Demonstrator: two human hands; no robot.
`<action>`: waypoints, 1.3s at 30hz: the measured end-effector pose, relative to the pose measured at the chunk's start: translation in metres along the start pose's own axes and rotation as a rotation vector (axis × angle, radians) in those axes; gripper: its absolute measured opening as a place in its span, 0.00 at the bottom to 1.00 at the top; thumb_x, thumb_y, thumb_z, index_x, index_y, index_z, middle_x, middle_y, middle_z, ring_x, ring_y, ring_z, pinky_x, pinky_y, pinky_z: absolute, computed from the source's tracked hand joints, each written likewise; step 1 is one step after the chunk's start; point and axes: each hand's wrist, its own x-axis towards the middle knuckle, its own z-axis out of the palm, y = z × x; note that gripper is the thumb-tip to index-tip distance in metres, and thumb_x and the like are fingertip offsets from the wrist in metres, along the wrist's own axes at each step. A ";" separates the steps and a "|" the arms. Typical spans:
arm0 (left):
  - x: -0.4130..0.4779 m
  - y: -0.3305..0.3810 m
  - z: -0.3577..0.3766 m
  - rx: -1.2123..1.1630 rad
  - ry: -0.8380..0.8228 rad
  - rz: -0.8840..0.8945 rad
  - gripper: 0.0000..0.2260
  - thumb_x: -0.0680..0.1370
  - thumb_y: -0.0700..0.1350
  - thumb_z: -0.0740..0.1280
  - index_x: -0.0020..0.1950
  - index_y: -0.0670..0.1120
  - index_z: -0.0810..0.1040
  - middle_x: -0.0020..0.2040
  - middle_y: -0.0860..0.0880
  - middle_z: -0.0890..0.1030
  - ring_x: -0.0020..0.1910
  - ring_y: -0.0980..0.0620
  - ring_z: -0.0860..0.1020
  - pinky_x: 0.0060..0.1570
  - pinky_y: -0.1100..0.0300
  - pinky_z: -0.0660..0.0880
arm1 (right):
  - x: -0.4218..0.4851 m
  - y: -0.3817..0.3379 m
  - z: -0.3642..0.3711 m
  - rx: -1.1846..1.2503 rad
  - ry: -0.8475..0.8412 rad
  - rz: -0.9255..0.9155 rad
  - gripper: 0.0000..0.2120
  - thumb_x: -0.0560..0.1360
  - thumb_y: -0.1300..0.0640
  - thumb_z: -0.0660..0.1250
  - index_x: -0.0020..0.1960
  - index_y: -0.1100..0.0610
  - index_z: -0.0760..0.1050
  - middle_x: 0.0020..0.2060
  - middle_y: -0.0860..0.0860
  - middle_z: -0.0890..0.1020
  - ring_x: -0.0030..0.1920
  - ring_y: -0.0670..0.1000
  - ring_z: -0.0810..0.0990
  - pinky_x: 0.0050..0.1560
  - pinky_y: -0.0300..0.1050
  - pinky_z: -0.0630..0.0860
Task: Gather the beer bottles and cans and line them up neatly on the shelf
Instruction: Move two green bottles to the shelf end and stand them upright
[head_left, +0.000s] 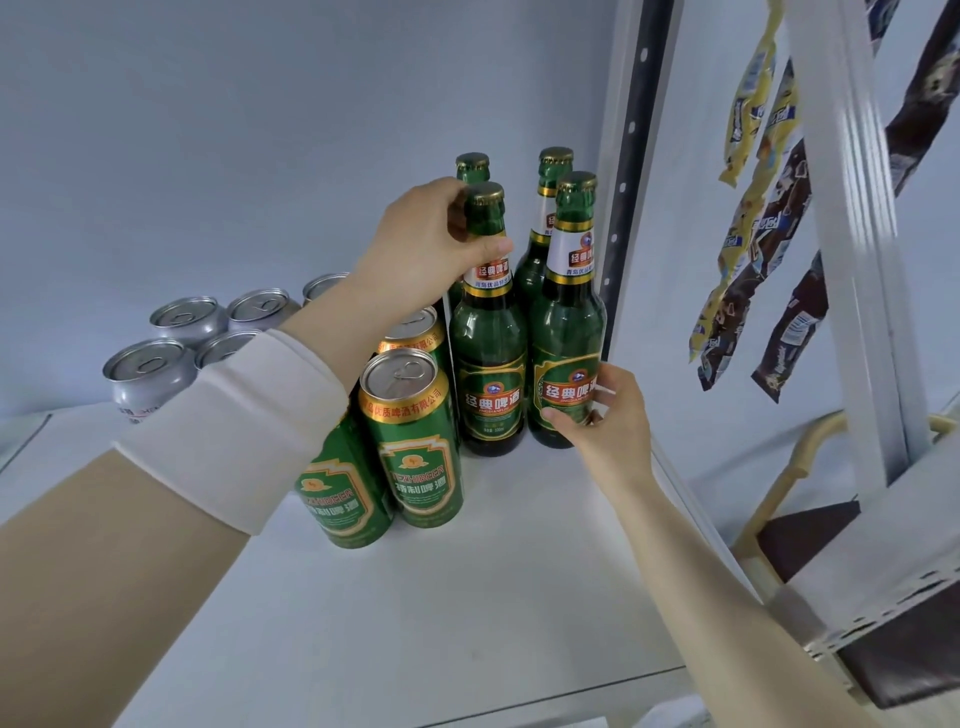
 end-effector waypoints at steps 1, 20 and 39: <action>0.000 0.000 0.001 0.009 0.006 0.000 0.19 0.72 0.48 0.70 0.60 0.42 0.73 0.57 0.43 0.79 0.56 0.46 0.77 0.57 0.46 0.76 | 0.000 -0.002 0.000 -0.029 0.000 -0.003 0.32 0.63 0.60 0.78 0.62 0.56 0.67 0.59 0.53 0.75 0.57 0.52 0.77 0.55 0.52 0.78; -0.062 0.003 -0.043 0.347 -0.032 0.082 0.25 0.76 0.49 0.64 0.71 0.45 0.61 0.70 0.44 0.69 0.68 0.45 0.69 0.65 0.51 0.67 | -0.063 -0.128 -0.035 -0.915 -0.062 -0.180 0.34 0.75 0.49 0.65 0.73 0.61 0.53 0.68 0.59 0.65 0.68 0.59 0.66 0.63 0.52 0.68; -0.289 -0.074 -0.218 0.702 -0.259 -0.254 0.19 0.77 0.55 0.60 0.66 0.51 0.68 0.64 0.49 0.74 0.63 0.47 0.72 0.57 0.56 0.68 | -0.255 -0.250 0.119 -1.238 -0.564 -0.612 0.21 0.76 0.48 0.60 0.64 0.58 0.69 0.62 0.56 0.74 0.62 0.59 0.73 0.52 0.48 0.71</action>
